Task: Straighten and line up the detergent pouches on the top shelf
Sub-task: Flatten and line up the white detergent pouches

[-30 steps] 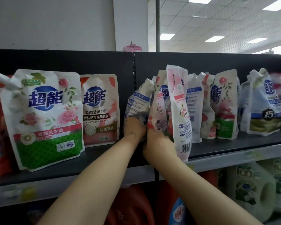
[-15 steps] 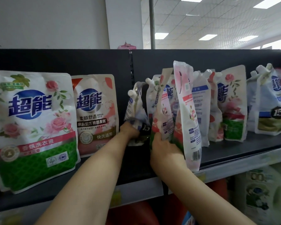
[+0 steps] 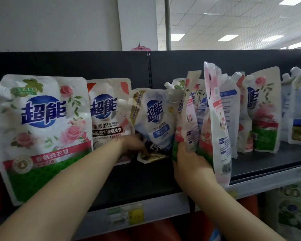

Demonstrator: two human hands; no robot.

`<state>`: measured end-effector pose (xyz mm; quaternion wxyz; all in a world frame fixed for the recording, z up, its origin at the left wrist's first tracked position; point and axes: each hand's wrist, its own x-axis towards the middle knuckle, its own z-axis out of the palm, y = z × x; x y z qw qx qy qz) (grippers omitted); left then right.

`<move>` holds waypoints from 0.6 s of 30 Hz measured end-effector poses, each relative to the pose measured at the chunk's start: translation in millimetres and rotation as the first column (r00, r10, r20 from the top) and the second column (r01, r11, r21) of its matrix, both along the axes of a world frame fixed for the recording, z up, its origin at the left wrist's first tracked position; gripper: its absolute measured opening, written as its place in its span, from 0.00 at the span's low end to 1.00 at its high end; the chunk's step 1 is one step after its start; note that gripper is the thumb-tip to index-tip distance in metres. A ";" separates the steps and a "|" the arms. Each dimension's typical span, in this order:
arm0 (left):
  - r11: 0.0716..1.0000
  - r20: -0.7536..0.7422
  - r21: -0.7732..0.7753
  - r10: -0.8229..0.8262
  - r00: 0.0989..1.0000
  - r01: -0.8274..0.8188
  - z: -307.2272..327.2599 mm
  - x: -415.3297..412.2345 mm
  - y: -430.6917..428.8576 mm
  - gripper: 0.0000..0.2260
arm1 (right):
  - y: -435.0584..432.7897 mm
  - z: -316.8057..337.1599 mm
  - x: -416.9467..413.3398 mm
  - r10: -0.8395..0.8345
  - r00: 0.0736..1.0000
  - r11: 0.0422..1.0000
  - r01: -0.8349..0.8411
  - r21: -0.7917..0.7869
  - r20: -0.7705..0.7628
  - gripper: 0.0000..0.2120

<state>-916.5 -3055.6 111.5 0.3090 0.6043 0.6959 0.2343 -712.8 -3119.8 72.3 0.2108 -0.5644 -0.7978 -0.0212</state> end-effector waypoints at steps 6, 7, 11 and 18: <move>0.946 0.099 0.323 0.007 0.995 -0.039 -2.8 8.9 -11.8 0.46 | -2.3 2.3 -3.8 0.008 1.000 1.000 -0.008 -0.016 0.002 0.17; 0.937 0.155 0.346 -0.001 0.988 -0.053 -3.9 11.3 -14.0 0.46 | -2.7 2.9 -4.4 0.006 1.000 1.000 -0.006 -0.020 -0.004 0.18; 0.900 0.255 0.426 -0.024 0.967 -0.090 -13.7 15.0 -16.6 0.55 | -4.1 3.1 -4.7 0.013 1.000 0.999 -0.014 -0.035 -0.028 0.21; 0.809 0.348 0.570 -0.080 0.934 -0.143 -17.2 27.5 -19.2 0.36 | -2.8 2.6 -5.6 0.028 0.998 0.999 -0.030 -0.035 -0.049 0.24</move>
